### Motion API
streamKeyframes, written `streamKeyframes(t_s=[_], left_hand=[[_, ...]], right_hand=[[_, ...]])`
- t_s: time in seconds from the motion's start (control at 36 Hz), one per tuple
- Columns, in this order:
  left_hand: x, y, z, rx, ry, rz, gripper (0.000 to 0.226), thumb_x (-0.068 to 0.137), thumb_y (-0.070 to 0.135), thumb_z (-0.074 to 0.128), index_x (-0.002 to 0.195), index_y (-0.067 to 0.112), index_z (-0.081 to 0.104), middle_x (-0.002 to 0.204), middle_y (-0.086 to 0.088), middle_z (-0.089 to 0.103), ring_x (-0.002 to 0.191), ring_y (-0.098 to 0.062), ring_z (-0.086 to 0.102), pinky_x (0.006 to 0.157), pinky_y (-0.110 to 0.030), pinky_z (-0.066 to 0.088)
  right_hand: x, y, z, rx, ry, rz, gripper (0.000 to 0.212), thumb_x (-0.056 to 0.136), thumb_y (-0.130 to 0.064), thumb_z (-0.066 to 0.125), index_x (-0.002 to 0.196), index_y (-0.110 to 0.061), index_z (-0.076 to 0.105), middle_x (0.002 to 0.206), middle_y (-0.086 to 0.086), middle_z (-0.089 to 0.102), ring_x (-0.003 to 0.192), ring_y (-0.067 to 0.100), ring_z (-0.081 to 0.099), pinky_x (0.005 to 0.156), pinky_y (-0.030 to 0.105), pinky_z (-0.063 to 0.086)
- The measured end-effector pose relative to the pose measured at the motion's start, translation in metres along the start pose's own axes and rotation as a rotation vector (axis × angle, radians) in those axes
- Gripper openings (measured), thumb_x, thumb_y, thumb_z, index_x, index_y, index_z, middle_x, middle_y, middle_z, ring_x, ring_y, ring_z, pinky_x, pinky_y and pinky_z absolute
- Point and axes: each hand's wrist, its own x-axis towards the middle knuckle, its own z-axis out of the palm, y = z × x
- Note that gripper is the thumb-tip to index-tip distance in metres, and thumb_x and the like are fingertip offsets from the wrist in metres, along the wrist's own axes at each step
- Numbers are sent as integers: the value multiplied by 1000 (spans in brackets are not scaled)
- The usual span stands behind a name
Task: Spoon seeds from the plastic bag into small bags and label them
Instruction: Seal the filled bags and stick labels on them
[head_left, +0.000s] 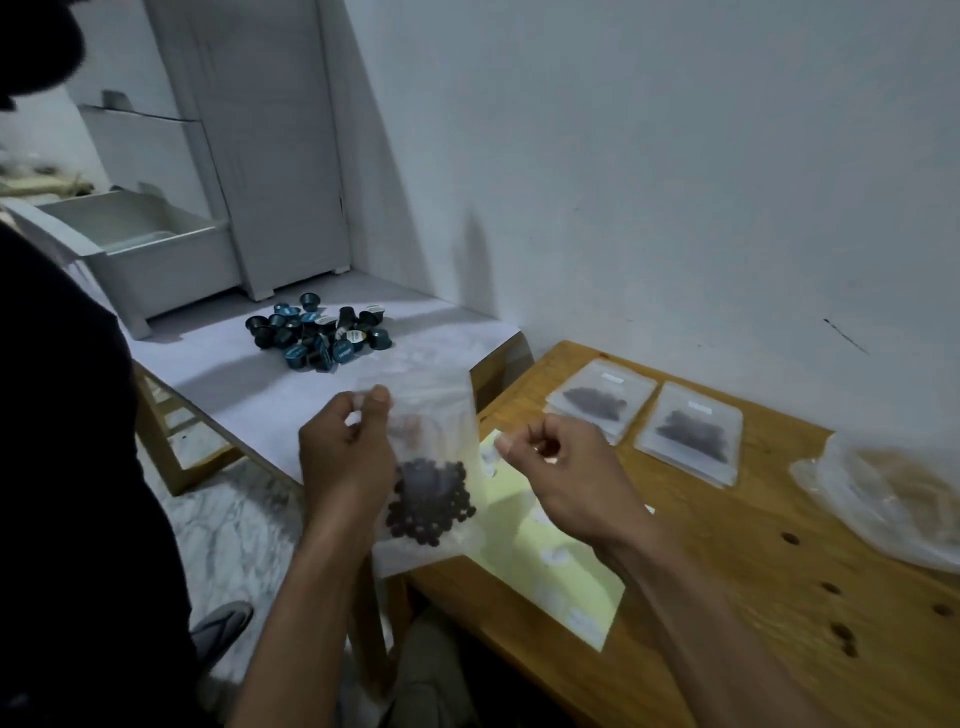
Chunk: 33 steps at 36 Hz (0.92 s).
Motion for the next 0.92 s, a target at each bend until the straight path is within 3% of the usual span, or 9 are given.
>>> streamKeyframes(t_s=[0.06, 0.11, 0.17, 0.22, 0.28, 0.36, 0.47, 0.53, 0.92], left_hand=[[-9, 2, 15, -1, -47, -10, 24, 99, 40, 58, 86, 23, 69, 79, -1, 76, 82, -25, 74, 73, -38, 58], [-18, 2, 29, -15, -93, 1, 26, 98, 39, 60, 82, 21, 69, 77, -1, 76, 79, -23, 75, 76, -46, 62], [-24, 2, 40, -17, -135, 8, 29, 97, 39, 61, 80, 19, 69, 81, -9, 75, 82, -28, 75, 76, -55, 61], [-29, 4, 50, -41, -157, 6, 28, 99, 36, 60, 83, 14, 68, 84, -14, 73, 81, -28, 75, 69, -48, 63], [-35, 6, 57, -57, -164, 10, 28, 99, 35, 60, 86, 11, 68, 84, -13, 72, 79, -26, 74, 64, -41, 63], [-42, 10, 64, -71, -199, 13, 28, 98, 36, 60, 81, 16, 69, 77, -7, 74, 79, -28, 74, 71, -50, 63], [-51, 17, 69, -159, -282, -21, 25, 102, 26, 55, 85, 11, 66, 67, 4, 74, 66, -11, 74, 55, -28, 58], [-54, 19, 72, -186, -300, -21, 25, 102, 25, 54, 84, 11, 65, 63, 5, 72, 63, -10, 73, 51, -24, 55], [-64, 26, 84, -270, -380, -35, 13, 96, 18, 64, 96, 6, 67, 82, -6, 78, 75, -19, 77, 58, -29, 60]], right_hand=[[-2, -11, -2, 21, 44, -57, 20, 89, -44, 68, 77, -29, 64, 116, -11, 57, 111, 6, 50, 93, 31, 43], [-3, -18, -1, 2, 78, -50, 18, 88, -44, 68, 78, -30, 65, 137, -9, 45, 131, 10, 36, 108, 35, 32], [-4, -19, -2, -57, 130, -23, 16, 89, -43, 68, 82, -29, 67, 147, -8, 36, 139, 13, 26, 110, 34, 25], [-6, -15, -5, -121, 181, 5, 16, 90, -43, 67, 83, -28, 66, 151, -8, 31, 141, 14, 20, 109, 34, 22], [-7, -11, -10, -133, 218, 24, 15, 91, -42, 67, 83, -29, 65, 152, -7, 31, 141, 14, 19, 105, 30, 21], [-8, -7, -15, -110, 257, 40, 15, 91, -41, 66, 83, -29, 66, 150, -6, 34, 139, 15, 22, 107, 32, 24], [-9, -1, -20, -111, 301, 45, 15, 92, -40, 65, 88, -26, 67, 148, -4, 38, 138, 14, 23, 106, 29, 24], [-10, 1, -21, -105, 318, 47, 16, 92, -39, 66, 88, -24, 68, 146, -5, 39, 137, 13, 24, 101, 25, 23], [-14, 6, -22, -83, 446, 37, 12, 94, -34, 62, 87, -25, 62, 140, -6, 47, 134, 9, 32, 95, 19, 24]])
